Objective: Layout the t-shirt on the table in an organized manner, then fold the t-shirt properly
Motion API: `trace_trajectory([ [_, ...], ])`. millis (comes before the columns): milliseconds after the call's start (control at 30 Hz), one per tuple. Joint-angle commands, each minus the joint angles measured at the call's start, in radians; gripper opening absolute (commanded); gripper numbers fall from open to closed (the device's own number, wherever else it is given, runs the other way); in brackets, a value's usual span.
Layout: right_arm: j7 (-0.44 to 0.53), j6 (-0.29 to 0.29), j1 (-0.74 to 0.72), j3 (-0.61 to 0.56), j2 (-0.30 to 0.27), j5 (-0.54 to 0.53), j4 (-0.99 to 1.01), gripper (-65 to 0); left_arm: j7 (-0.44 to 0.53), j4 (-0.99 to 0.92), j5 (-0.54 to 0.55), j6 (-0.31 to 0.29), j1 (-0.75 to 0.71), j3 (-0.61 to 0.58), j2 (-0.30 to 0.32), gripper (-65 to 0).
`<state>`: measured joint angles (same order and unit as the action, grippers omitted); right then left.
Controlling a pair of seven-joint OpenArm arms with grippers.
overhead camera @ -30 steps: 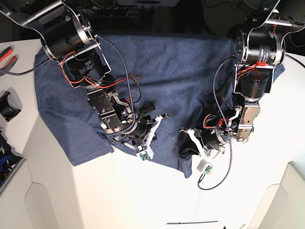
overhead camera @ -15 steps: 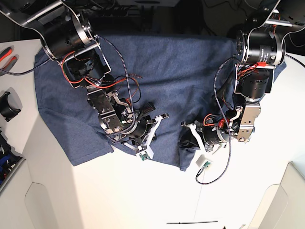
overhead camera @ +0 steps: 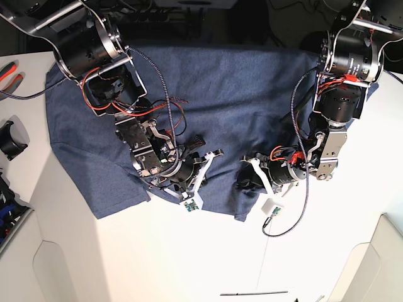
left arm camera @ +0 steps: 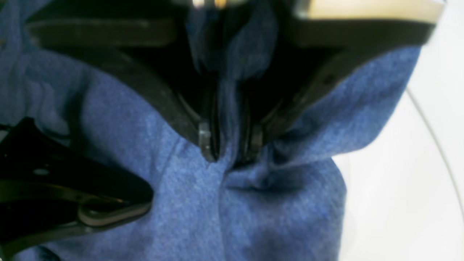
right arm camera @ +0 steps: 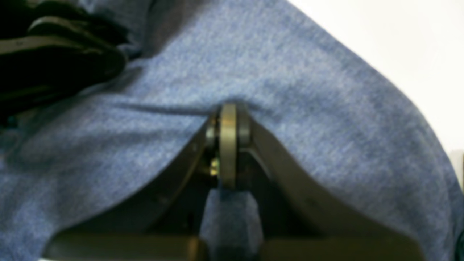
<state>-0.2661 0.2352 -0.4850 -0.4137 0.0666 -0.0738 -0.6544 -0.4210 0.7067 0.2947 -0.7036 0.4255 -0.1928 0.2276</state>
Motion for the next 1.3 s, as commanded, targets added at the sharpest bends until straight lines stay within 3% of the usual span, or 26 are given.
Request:
trace_trajectory([
  [0, -0.076, -0.003, 0.001, -0.001, -0.005, 0.018, 0.006, -65.0, -0.047, 0.015, -0.016, 0.005, 0.010, 0.008, 0.014, -49.7],
  [300, -0.076, -0.004, 0.001, -0.001, -0.012, 0.018, 0.006, -65.0, -0.069, 0.207, 0.257, 0.005, -0.014, 0.191, 0.039, -49.7],
  [500, -0.076, -0.003, 0.001, -0.001, -0.016, 0.018, 0.006, -65.0, -0.070, 0.278, 0.334, 0.005, -0.016, 0.328, 0.039, -49.7],
  [667, -0.075, -0.004, 0.001, -0.001, -0.017, 0.018, 0.006, -65.0, -0.081, 0.275, 0.277, 0.005, -0.032, 0.342, 0.036, -50.5],
  [700, -0.075, -0.004, 0.001, -0.001, -0.016, 0.018, 0.006, -65.0, -0.080, 0.275, 0.276, 0.005, -0.041, 0.342, 0.035, -53.1],
  [767, -0.075, -0.004, 0.001, -0.001, -0.017, 0.018, 0.006, -65.0, -0.075, 0.275, 0.276, 0.005, -0.060, 0.342, 0.035, -65.0],
  [933, -0.075, -0.003, 0.001, -0.001, -0.016, 0.018, 0.006, -65.0, 0.012, 0.233, 0.151, 0.005, -0.071, 0.342, 0.033, -65.0],
  [1033, -0.074, -0.003, 0.001, -0.001, -0.017, 0.018, 0.006, -65.0, 0.079, 0.190, 0.077, 0.089, -0.071, 0.342, 0.033, -65.0],
  [1267, -0.074, -0.003, 0.001, -0.001, -0.016, 0.017, 0.006, -65.0, 0.108, 0.158, 0.066, 0.083, -0.054, 0.342, -0.005, -65.0],
])
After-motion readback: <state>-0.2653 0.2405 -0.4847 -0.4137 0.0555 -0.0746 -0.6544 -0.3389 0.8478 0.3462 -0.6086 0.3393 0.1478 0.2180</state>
